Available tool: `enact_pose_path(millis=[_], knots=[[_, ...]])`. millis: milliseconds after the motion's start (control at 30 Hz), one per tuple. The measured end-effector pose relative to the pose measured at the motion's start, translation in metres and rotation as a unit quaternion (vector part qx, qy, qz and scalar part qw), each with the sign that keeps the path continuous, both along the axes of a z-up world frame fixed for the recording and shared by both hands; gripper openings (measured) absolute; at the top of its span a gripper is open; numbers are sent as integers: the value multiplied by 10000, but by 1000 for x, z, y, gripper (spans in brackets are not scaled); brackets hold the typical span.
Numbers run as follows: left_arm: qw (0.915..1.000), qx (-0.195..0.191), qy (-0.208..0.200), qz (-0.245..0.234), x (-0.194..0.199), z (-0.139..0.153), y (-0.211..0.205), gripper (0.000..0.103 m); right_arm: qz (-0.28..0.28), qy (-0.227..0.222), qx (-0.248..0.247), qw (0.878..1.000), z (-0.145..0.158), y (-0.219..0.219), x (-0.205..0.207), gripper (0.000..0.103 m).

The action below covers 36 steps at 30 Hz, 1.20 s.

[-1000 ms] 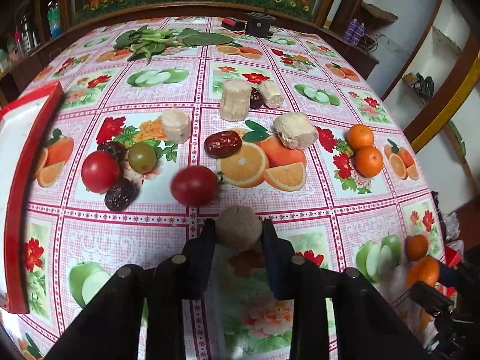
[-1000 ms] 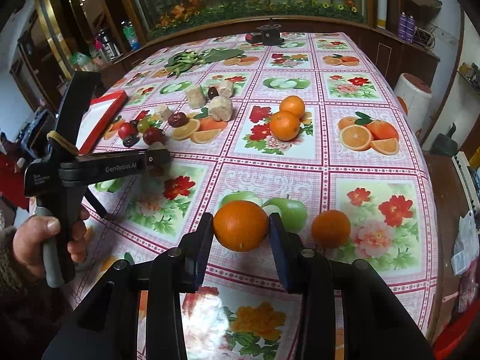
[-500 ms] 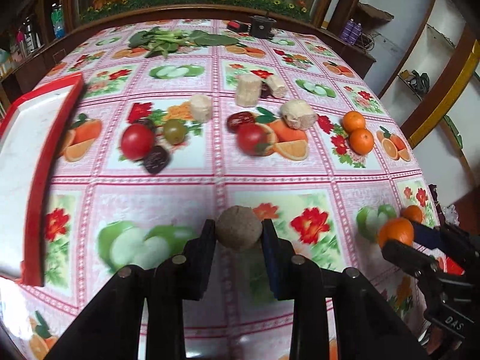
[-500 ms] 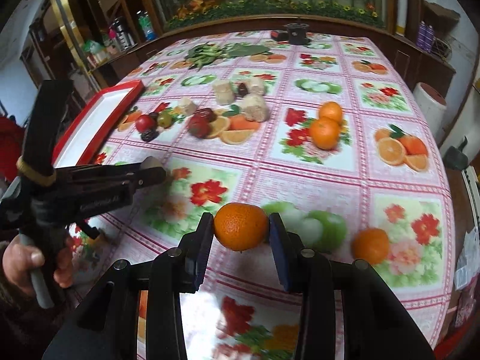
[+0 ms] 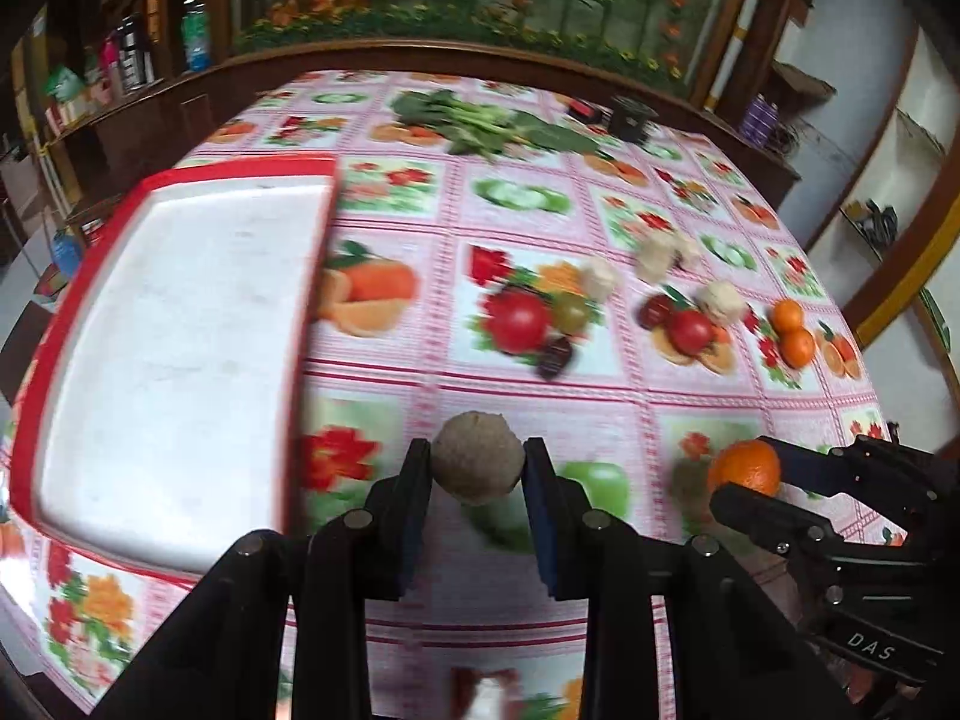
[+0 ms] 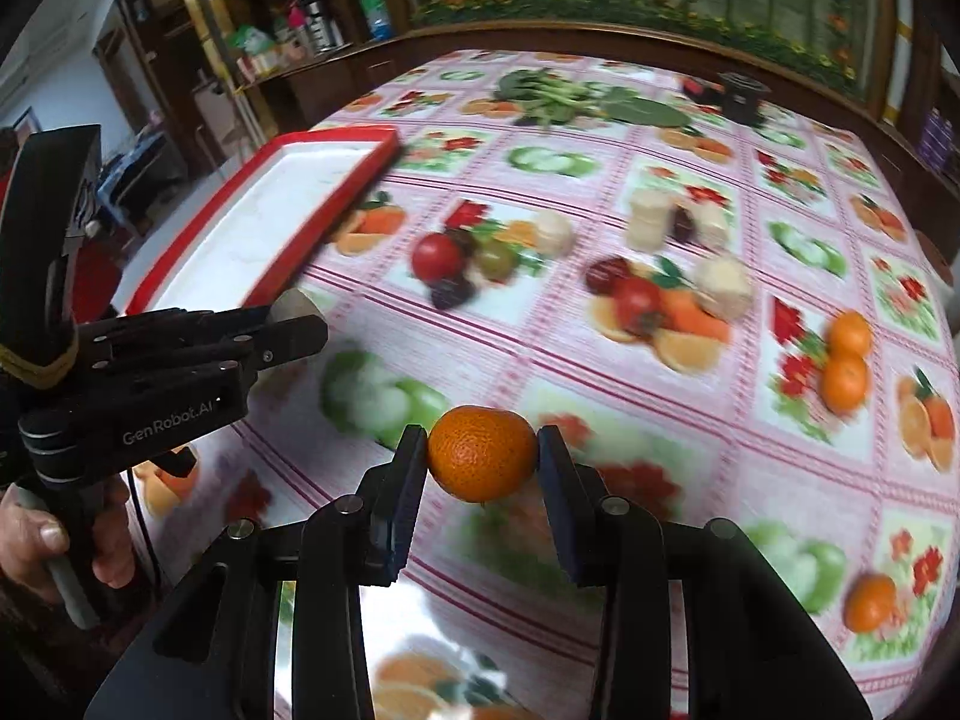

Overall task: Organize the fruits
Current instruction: 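Carry the orange and beige ball with both tools over the red-rimmed tray, then open the right tool to drop the orange while the left tool releases the ball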

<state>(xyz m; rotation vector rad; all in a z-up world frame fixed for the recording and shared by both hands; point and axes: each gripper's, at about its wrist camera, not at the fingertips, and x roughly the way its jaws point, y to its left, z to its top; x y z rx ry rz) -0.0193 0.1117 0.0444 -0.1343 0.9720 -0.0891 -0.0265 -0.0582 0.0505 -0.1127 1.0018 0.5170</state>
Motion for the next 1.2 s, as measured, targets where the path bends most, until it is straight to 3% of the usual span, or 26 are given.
enact_pose_path(millis=[300,600,767,1067,1133,1167,1200], knots=[[9977,-16,-40,670,1,4,84,33,780,24,-22,9970,4,91,15,36],[9900,326,153,1361,2,-11,166,33,1561,-165,84,9876,5,190,26,36],[9880,417,237,1470,0,-19,183,33,1836,77,-38,9830,-18,228,25,36],[9862,516,379,1529,0,-30,191,33,1848,147,-164,9825,-29,245,29,37],[9857,579,396,1529,0,-30,189,34,1835,160,-202,9827,-28,244,27,43],[9857,613,402,1520,1,-31,188,38,1823,161,-207,9829,-28,243,26,43],[9854,641,414,1522,0,-31,186,49,1815,159,-200,9831,-27,242,25,43]])
